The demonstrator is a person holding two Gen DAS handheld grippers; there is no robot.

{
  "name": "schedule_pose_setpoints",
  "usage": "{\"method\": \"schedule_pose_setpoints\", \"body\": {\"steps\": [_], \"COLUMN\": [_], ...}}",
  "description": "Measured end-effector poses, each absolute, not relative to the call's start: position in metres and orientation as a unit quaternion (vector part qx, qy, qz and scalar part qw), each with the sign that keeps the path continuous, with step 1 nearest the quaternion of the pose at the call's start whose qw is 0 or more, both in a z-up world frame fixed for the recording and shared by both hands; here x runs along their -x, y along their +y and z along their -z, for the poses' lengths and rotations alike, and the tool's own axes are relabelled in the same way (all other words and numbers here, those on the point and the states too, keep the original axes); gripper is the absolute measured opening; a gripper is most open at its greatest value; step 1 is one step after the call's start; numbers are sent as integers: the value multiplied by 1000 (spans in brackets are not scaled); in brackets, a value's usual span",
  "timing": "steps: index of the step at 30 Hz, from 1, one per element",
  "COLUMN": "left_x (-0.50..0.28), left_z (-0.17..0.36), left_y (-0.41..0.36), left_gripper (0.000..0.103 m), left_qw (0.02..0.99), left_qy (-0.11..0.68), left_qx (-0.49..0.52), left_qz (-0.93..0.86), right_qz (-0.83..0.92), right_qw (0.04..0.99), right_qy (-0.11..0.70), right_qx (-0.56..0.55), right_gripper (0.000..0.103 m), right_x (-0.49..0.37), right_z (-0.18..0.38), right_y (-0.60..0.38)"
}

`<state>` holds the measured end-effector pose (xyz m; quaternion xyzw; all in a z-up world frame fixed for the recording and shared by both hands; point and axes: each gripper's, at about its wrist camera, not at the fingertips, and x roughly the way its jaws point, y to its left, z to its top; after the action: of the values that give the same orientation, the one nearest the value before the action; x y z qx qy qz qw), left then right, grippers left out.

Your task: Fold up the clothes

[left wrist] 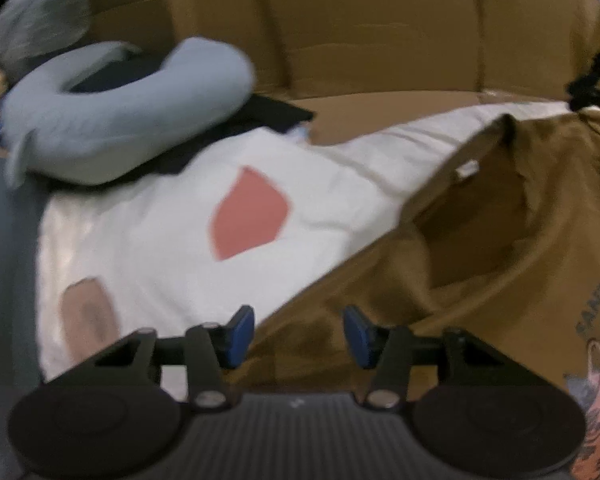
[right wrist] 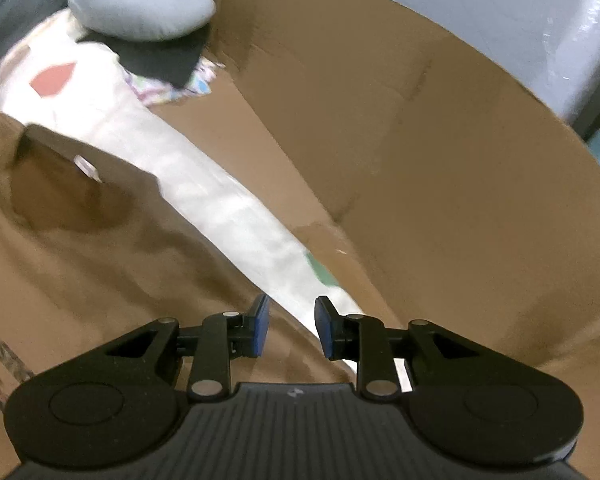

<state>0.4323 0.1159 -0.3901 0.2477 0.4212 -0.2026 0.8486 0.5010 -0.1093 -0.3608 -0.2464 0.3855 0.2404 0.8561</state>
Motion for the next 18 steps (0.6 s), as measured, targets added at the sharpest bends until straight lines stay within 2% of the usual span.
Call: {"method": "schedule_pose_setpoints", "body": {"steps": [7, 10, 18], "left_x": [-440, -447, -461], "left_z": [398, 403, 414], "left_y": [95, 89, 76], "left_gripper": [41, 31, 28], "left_qw": [816, 803, 777], "left_qy": [430, 433, 428], "left_qx": [-285, -299, -335], "left_qz": [259, 279, 317], "right_qz": [-294, -314, -357], "right_qw": [842, 832, 807], "right_qy": [389, 391, 401], "right_qx": [231, 236, 246], "right_gripper": [32, 32, 32], "right_x": [-511, -522, -541], "right_z": [369, 379, 400], "right_y": [-84, -71, -47]}}
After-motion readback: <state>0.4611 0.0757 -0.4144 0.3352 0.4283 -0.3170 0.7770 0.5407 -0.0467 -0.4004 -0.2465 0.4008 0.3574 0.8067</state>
